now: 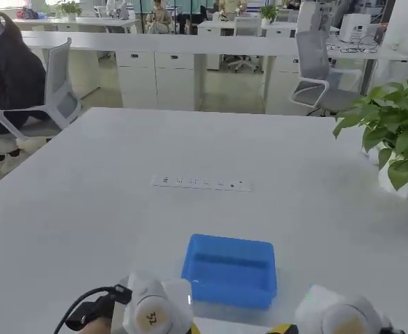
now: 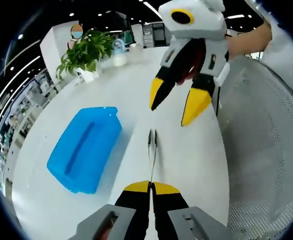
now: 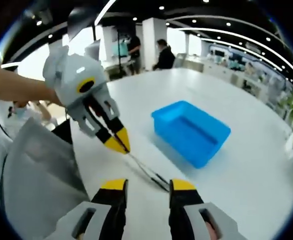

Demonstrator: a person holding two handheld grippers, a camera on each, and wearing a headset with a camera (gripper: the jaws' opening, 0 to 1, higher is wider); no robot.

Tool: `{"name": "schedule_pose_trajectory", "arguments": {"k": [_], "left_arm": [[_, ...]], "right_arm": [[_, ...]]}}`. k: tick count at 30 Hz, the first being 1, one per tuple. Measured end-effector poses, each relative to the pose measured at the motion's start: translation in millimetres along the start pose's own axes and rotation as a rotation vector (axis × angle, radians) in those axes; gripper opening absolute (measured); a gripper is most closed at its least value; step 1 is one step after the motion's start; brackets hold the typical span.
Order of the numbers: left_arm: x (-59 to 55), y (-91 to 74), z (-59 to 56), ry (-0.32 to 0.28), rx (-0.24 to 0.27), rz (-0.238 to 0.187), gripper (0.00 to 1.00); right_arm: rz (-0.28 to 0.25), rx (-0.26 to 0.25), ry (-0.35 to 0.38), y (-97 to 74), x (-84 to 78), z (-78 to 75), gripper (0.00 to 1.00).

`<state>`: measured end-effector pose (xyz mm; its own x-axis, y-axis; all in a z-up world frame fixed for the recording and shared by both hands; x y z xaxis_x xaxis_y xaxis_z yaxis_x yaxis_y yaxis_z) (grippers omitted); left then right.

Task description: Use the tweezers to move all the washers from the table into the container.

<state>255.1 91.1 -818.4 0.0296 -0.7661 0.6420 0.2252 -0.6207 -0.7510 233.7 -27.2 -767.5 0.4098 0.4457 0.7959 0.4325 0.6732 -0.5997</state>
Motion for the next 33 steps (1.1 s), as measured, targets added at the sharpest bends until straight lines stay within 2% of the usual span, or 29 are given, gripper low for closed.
{"name": "schedule_pose_trajectory", "arguments": {"k": [1,5,7,9,12,14,15,16,18,21,22,23,24,25,26,27,28,29,31,32,33], "left_arm": [[-4.5,2.0,-1.1,-0.001,-0.010,0.028,0.00],[-17.4,9.2,-4.1,0.070,-0.026,0.120,0.00],[-13.7,10.3,-4.6,0.066,-0.024,0.103,0.00],[-11.7,10.3,-5.2,0.067,-0.027,0.116,0.00],[-11.2,10.1,-6.8,0.120,-0.027,0.136,0.00],[-10.8,10.4,-7.0,0.111,-0.016,0.140,0.00],[-11.6,9.9,-6.1,0.061,0.006,0.148,0.00],[-11.7,9.7,-5.6,0.045,0.019,0.146,0.00],[-11.6,9.5,-4.8,0.046,0.038,0.141,0.00],[-12.8,7.2,2.4,-0.072,0.138,0.142,0.08],[-13.7,6.2,2.5,-0.103,0.140,0.142,0.11],[-17.3,3.9,4.6,-0.207,0.172,0.152,0.13],[-20.4,2.6,7.9,-0.271,0.199,0.156,0.17],[-23.4,0.2,11.7,-0.322,0.233,0.160,0.21],[-26.3,-2.4,16.5,-0.367,0.262,0.144,0.26],[-28.6,-4.3,16.8,-0.403,0.267,0.136,0.31],[-30.1,-8.4,18.0,-0.460,0.289,0.108,0.33],[-29.5,-11.8,19.8,-0.488,0.306,0.077,0.34],[-29.9,-24.1,21.6,-0.582,0.349,0.029,0.40],[-28.9,-28.7,21.8,-0.625,0.359,-0.002,0.45],[-26.9,-36.5,22.0,-0.694,0.376,-0.051,0.48]], "right_arm": [[-0.013,-0.015,0.015,-6.8,0.0,-0.3,0.33],[-0.075,-0.080,0.092,-33.9,0.7,-1.4,0.34],[-0.098,-0.097,0.119,-42.3,0.1,-2.0,0.35],[-0.114,-0.126,0.129,-46.6,-2.8,-5.2,0.34],[-0.117,-0.130,0.141,-49.3,-6.8,-6.3,0.36],[-0.119,-0.131,0.145,-50.1,-8.7,-6.2,0.37],[-0.121,-0.132,0.146,-49.8,-9.1,-6.1,0.38],[-0.124,-0.128,0.151,-49.0,-9.4,-5.2,0.38],[-0.124,-0.122,0.152,-46.5,-10.1,-1.7,0.38],[-0.113,-0.144,0.101,-46.2,-9.2,-2.2,0.39],[-0.108,-0.147,0.094,-45.6,-9.8,-1.4,0.39],[-0.105,-0.146,0.096,-45.2,-10.4,-1.6,0.39],[-0.102,-0.146,0.100,-45.8,-11.1,-2.1,0.39],[-0.105,-0.146,0.101,-46.2,-10.9,-2.3,0.39],[-0.110,-0.149,0.103,-46.8,-10.4,-2.9,0.39],[-0.112,-0.150,0.105,-47.4,-10.2,-3.5,0.39],[-0.116,-0.154,0.113,-48.3,-10.2,-4.5,0.39],[-0.120,-0.156,0.121,-48.9,-10.0,-5.9,0.39],[-0.132,-0.155,0.141,-50.7,-9.0,-6.8,0.39],[-0.137,-0.158,0.145,-51.3,-8.4,-7.2,0.39],[-0.141,-0.161,0.147,-51.6,-8.3,-8.2,0.39]]}}
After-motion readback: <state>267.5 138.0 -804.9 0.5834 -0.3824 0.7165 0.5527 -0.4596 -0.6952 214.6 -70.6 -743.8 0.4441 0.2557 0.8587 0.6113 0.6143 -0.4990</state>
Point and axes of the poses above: the centre of the closed fingertips' face, and the gripper's own axes: y roughly forward along the fingers, z roughly to its left, x roughly out of its top, the point moved 3 cm from there along -y, roughly backward along the fingers, and after that the axes turned 5 degrees about -z, right-handed, at the moved point
